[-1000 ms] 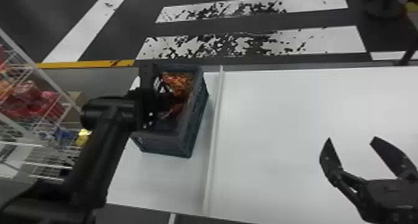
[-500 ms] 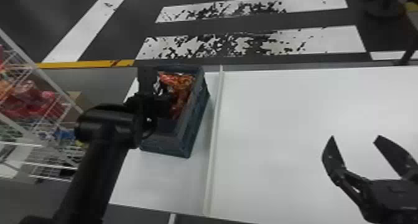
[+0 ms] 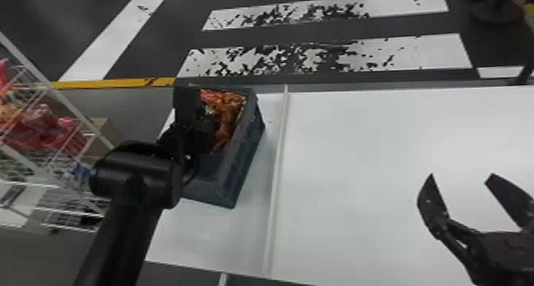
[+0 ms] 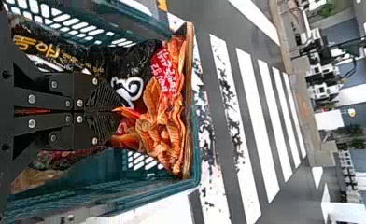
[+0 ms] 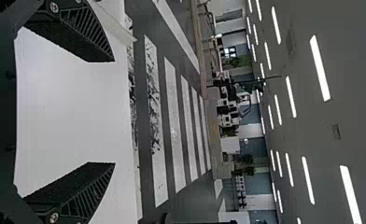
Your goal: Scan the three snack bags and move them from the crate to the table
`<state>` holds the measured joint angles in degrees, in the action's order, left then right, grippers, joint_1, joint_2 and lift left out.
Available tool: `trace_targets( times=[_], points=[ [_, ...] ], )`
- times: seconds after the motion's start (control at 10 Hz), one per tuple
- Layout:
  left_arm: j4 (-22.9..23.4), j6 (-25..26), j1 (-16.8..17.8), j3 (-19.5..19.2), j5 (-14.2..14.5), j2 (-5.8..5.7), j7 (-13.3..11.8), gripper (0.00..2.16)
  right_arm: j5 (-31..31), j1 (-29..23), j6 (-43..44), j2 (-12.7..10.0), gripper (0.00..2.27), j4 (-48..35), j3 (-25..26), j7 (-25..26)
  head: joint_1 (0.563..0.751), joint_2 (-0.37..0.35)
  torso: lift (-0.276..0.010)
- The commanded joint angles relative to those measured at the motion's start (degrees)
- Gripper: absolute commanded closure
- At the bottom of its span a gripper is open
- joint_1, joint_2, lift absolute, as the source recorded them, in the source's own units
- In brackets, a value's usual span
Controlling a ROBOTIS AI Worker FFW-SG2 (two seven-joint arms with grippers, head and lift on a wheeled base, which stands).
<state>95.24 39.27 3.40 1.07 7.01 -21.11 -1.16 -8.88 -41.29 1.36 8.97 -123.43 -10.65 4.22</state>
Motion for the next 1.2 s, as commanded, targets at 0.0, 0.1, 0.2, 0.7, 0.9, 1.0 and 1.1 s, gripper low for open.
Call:
trace_targets(
  times=[0.0, 0.1, 0.2, 0.7, 0.9, 1.0, 1.1],
  points=[
    [3.6, -0.1, -1.8, 0.0, -0.4, 0.11, 1.7, 2.14, -0.1, -0.2, 0.8, 0.0, 0.09, -0.1, 0.2, 0.0, 0.695, 0.251, -0.062],
    [4.3, 0.1, -2.3, 0.3, -0.9, 0.11, 2.0, 2.14, -0.2, -0.2, 1.0, 0.0, 0.09, -0.1, 0.2, 0.0, 0.695, 0.249, -0.062],
    [5.2, 0.1, -2.8, 0.5, -1.3, 0.11, 3.0, 2.14, -0.3, -0.2, 1.0, 0.0, 0.09, -0.1, 0.2, 0.0, 0.695, 0.245, -0.062],
    [8.0, 1.8, -6.1, 0.3, -3.9, -0.07, 3.9, 2.14, -0.7, -0.3, 1.3, 0.1, 0.09, 0.0, 0.2, 0.0, 0.695, 0.249, -0.062],
    [9.4, 1.8, -7.4, 0.0, -4.9, -0.16, 5.8, 2.14, -0.7, -0.6, 1.5, 0.1, 0.09, 0.0, 0.1, 0.0, 0.695, 0.257, -0.062],
    [9.4, 1.6, -7.6, 0.0, -5.4, -0.25, 6.7, 2.14, -0.7, -0.9, 1.7, 0.1, 0.09, -0.1, 0.1, 0.0, 0.695, 0.266, -0.062],
    [9.5, 1.5, -7.8, 0.3, -5.4, -0.25, 8.6, 2.14, -0.7, -1.3, 1.7, 0.1, 0.09, -0.3, 0.2, 0.0, 0.695, 0.274, -0.062]
  ],
)
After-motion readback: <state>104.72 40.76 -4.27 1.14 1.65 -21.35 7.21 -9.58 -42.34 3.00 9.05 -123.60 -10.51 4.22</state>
